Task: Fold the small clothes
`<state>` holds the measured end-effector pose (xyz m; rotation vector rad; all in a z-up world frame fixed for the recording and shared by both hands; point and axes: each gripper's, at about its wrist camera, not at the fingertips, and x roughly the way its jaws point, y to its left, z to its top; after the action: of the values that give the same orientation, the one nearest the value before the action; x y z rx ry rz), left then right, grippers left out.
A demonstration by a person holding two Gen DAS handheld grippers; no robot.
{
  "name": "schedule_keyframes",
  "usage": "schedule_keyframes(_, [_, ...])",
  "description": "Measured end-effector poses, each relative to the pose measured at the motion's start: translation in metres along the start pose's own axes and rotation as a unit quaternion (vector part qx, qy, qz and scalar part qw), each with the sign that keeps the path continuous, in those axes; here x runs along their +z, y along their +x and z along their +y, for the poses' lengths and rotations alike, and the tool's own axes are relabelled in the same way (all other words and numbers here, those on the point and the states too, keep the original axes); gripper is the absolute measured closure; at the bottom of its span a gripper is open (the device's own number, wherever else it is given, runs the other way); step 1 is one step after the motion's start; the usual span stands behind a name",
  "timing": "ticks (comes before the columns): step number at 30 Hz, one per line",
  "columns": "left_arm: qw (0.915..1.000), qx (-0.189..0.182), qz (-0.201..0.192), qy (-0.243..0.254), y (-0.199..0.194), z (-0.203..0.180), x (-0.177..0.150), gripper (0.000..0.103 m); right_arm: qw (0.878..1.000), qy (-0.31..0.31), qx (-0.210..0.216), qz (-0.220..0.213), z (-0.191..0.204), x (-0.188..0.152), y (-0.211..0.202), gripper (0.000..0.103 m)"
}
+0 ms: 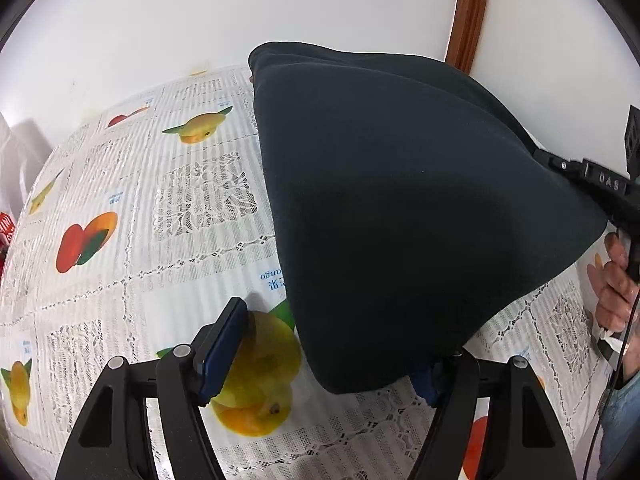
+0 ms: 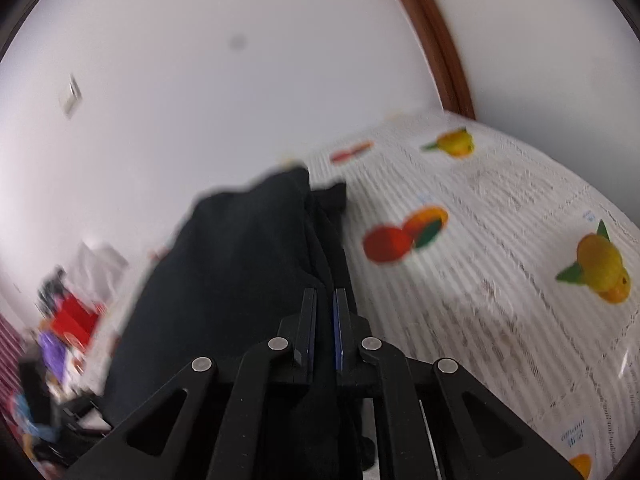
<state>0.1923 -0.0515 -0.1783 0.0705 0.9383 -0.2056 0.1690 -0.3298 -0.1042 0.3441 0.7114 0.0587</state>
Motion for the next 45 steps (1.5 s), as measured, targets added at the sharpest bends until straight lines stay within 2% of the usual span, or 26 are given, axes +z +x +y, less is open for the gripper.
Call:
schedule_keyframes(2, [1.0000, -0.001, 0.004, -0.001, 0.000, 0.002, 0.000, 0.032, 1.000, -0.016, -0.019, -0.005, 0.002, 0.004, -0.014, 0.082])
schedule_keyframes(5, [0.9998, -0.008, 0.005, 0.020, -0.009, 0.001, -0.003, 0.034, 0.998, -0.039, -0.039, -0.023, 0.007, 0.015, -0.036, 0.080])
schedule_keyframes(7, [0.9993, -0.022, -0.002, 0.031, -0.021, -0.002, -0.008, 0.034, 0.997, -0.070, -0.036, -0.006, 0.018, 0.028, -0.040, 0.068])
schedule_keyframes(12, [0.9963, -0.064, -0.048, 0.031, -0.067, 0.002, -0.017, 0.034, 0.992, -0.118, -0.037, 0.017, 0.042, 0.043, -0.018, 0.068])
schedule_keyframes(15, [0.9959, -0.053, -0.070, 0.020, -0.082, 0.007, -0.008, 0.034, 0.991, -0.118, -0.039, 0.050, 0.045, 0.044, 0.012, 0.070])
schedule_keyframes(16, [0.9959, -0.051, -0.073, 0.015, -0.081, 0.010, -0.002, 0.034, 0.990, -0.113, -0.052, 0.063, 0.044, 0.043, 0.023, 0.079])
schedule_keyframes(17, [0.9963, -0.047, -0.071, 0.011, -0.077, 0.013, 0.003, 0.033, 0.990, -0.107, -0.057, 0.074, 0.041, 0.043, 0.032, 0.097])
schedule_keyframes(19, [0.9983, -0.024, -0.053, 0.005, -0.062, 0.017, 0.012, 0.033, 0.993, -0.088, -0.033, 0.074, 0.032, 0.043, 0.039, 0.098])
schedule_keyframes(20, [0.9990, -0.016, -0.042, 0.003, -0.055, 0.019, 0.014, 0.033, 0.996, -0.074, -0.020, 0.049, 0.025, 0.043, 0.032, 0.099])
schedule_keyframes(21, [0.9992, -0.014, -0.036, -0.002, -0.050, 0.023, 0.015, 0.033, 0.997, -0.064, -0.017, 0.030, 0.018, 0.042, 0.025, 0.099])
schedule_keyframes(23, [0.9988, -0.029, -0.034, -0.019, -0.047, 0.031, 0.016, 0.033, 0.998, -0.044, -0.016, 0.040, 0.009, 0.038, 0.026, 0.099])
schedule_keyframes(26, [0.9984, -0.029, -0.041, -0.028, -0.049, 0.037, 0.020, 0.033, 0.995, -0.070, -0.042, 0.052, 0.016, 0.038, 0.023, 0.098])
schedule_keyframes(30, [0.9980, -0.035, -0.042, -0.032, -0.044, 0.043, 0.033, 0.033, 0.991, -0.102, -0.071, 0.056, 0.031, 0.059, 0.011, 0.095])
schedule_keyframes(31, [0.9979, -0.039, -0.040, -0.034, -0.041, 0.042, 0.038, 0.033, 0.989, -0.110, -0.072, 0.059, 0.036, 0.065, 0.012, 0.090])
schedule_keyframes(34, [0.9974, -0.050, -0.040, -0.034, -0.032, 0.039, 0.051, 0.034, 0.985, -0.136, -0.071, 0.076, 0.054, 0.082, 0.026, 0.059])
schedule_keyframes(35, [0.9969, -0.058, -0.039, -0.035, -0.028, 0.038, 0.056, 0.034, 0.984, -0.139, -0.072, 0.080, 0.057, 0.086, 0.032, 0.057])
schedule_keyframes(37, [0.9958, -0.076, -0.029, -0.044, -0.015, 0.038, 0.066, 0.035, 0.983, -0.134, -0.080, 0.094, 0.059, 0.093, 0.049, 0.057])
schedule_keyframes(39, [0.9934, -0.099, -0.018, -0.055, -0.003, 0.040, 0.070, 0.043, 0.984, -0.124, -0.078, 0.106, 0.058, 0.100, 0.066, 0.057])
schedule_keyframes(42, [0.9905, -0.122, -0.003, -0.062, 0.013, 0.039, 0.078, 0.048, 0.982, -0.115, -0.073, 0.129, 0.054, 0.104, 0.091, 0.057])
schedule_keyframes(43, [0.9896, -0.129, -0.001, -0.064, 0.017, 0.039, 0.079, 0.050, 0.982, -0.113, -0.072, 0.135, 0.053, 0.104, 0.099, 0.060])
schedule_keyframes(45, [0.9871, -0.142, 0.012, -0.073, 0.027, 0.039, 0.082, 0.057, 0.983, -0.102, -0.048, 0.142, 0.048, 0.104, 0.109, 0.076])
